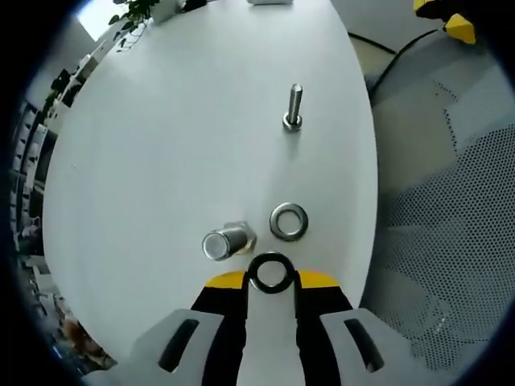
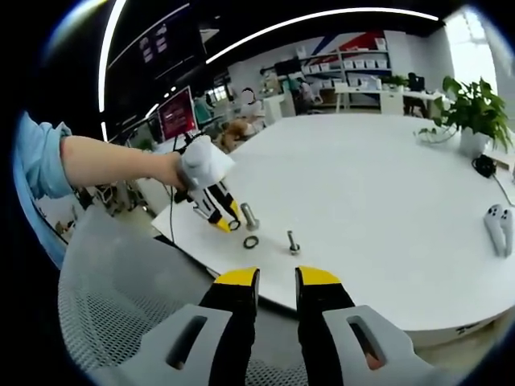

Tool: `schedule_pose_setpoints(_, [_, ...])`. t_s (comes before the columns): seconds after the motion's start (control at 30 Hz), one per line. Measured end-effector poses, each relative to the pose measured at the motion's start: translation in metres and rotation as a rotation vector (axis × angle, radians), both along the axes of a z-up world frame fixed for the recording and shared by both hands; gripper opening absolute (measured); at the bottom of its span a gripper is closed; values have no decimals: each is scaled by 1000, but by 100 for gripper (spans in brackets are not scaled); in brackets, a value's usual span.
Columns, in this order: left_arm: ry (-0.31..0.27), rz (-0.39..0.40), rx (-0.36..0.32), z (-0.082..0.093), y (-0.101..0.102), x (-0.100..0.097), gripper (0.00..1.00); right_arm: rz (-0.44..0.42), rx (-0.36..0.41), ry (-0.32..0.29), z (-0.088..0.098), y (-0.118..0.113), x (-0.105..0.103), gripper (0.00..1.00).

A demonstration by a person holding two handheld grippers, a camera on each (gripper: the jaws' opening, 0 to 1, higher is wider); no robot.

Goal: Place the washer onto the threaded stud by aligning its center hole with the stud, sliding it down to the base, and recovering from edge contact or off-axis alignment until the washer reaches the visible bottom stop.

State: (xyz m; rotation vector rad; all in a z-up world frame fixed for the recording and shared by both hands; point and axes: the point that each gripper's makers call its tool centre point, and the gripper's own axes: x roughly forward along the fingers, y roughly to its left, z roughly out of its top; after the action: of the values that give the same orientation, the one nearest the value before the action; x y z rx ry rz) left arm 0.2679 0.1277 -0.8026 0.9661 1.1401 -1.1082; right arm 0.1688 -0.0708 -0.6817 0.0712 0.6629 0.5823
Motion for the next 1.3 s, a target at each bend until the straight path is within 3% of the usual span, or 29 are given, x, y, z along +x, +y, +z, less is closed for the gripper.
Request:
schedule_pose_setpoints(0.23, [-15, 1, -8, 21, -5, 4, 20, 6, 2, -3, 1, 1, 0, 20])
schedule_pose_setpoints(0.67, [-38, -2, -21, 42, -12, 15, 20, 3, 4, -4, 1, 0, 0, 20])
schedule_pose_setpoints(0.9, [-53, 1, -9, 38, -15, 28, 20, 3, 3, -2, 0, 0, 0, 20])
schedule_pose_setpoints(1.3, [-47, -28, 30, 24, -20, 34, 20, 1, 10, -3, 1, 0, 0, 21])
